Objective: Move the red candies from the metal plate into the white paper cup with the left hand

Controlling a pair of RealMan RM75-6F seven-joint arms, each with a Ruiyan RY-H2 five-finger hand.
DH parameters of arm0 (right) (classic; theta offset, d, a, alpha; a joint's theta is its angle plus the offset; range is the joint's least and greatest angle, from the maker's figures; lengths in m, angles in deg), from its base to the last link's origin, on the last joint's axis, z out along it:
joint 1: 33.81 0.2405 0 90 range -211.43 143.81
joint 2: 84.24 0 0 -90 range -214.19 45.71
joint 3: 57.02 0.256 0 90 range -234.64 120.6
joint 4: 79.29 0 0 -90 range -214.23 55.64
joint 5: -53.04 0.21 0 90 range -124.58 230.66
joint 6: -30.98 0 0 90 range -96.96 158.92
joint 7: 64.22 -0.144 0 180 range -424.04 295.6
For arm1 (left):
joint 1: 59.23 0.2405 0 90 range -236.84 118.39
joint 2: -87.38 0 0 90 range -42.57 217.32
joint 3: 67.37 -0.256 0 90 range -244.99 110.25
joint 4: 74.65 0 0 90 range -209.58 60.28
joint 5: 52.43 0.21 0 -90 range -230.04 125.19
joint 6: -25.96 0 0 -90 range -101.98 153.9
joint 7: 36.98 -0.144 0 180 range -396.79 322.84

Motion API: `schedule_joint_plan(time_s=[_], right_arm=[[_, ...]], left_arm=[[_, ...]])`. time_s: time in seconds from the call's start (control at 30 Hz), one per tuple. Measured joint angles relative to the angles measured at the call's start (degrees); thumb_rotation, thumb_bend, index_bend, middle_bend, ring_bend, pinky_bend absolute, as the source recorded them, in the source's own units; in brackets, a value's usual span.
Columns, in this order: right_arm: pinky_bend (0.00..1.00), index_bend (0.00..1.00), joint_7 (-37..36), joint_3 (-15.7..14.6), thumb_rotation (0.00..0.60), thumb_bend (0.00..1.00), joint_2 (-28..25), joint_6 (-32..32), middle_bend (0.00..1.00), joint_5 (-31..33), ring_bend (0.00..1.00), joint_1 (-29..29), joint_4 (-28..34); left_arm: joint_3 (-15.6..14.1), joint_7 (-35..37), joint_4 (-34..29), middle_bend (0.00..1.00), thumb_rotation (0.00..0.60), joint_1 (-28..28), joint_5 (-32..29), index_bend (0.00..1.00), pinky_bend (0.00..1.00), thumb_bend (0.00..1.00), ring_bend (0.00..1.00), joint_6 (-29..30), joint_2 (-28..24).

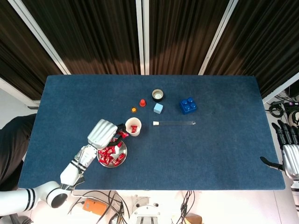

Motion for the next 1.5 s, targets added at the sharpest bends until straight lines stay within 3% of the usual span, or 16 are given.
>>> schedule_joint_plan(time_s=[0.27,0.43,0.6,0.73,0.93,1.1,1.27,1.5], right_arm=[[0.04,0.0,-1.6,0.0,0.6,0.18,0.0,-0.7,0.03,0.2,0.0,-0.6,-1.0],[0.04,0.0,-2.6,-0.1,0.6,0.19,0.2,-0.7,0.03,0.4,0.0,-0.8,-1.9],[0.04,0.0,-3.0,0.0,0.6,0.18,0.3,-0.4,0.03,0.6,0.0,-0.7,-2.2],[0.04,0.0,-2.8,0.1,0.6,0.19,0.3,-0.1,0.03,0.5,0.0,-0.5,-2.0],[0.04,0.0,-2.5,0.2,0.6,0.18,0.2,-0.3,0.03,0.1,0.0,-0.3,-1.7],[0.04,0.0,-2.5,0.3,0.6,0.19,0.3,-0.1,0.03,-0.1,0.0,0.0,-1.8],[0.04,0.0,-1.8,0.4,0.6,0.19,0.3,0.5,0.03,-0.7,0.0,0.7,-1.4],[0.04,0.0,-1.0,0.4,0.6,0.18,0.1,0.7,0.03,-0.6,0.0,1.0,-0.6]], left_arm=[[5.6,-4.3,1.8,0.9,0.6,-6.6,-11.9,0.58,0.79,0.43,0.85,-6.9,1.5],[6.4,-9.1,4.8,0.9,0.6,-10.0,-19.5,0.55,0.79,0.41,0.85,-9.9,3.6],[5.3,-13.8,6.4,0.9,0.6,-11.8,-24.6,0.34,0.79,0.25,0.84,-10.1,5.0],[4.7,-14.2,4.9,0.9,0.6,-11.5,-24.5,0.26,0.79,0.19,0.84,-7.6,4.7],[2.8,-13.2,-0.4,0.9,0.6,-7.8,-20.3,0.27,0.79,0.19,0.84,-0.8,1.6],[-1.9,-12.8,-4.0,0.9,0.6,-2.4,-16.2,0.36,0.79,0.2,0.84,5.6,-0.8],[-7.4,-14.3,-5.0,0.9,0.6,1.3,-15.1,0.38,0.79,0.21,0.84,6.4,-0.6],[-9.6,-16.9,-2.5,0.9,0.6,2.6,-15.1,0.41,0.79,0.22,0.84,5.4,3.1]])
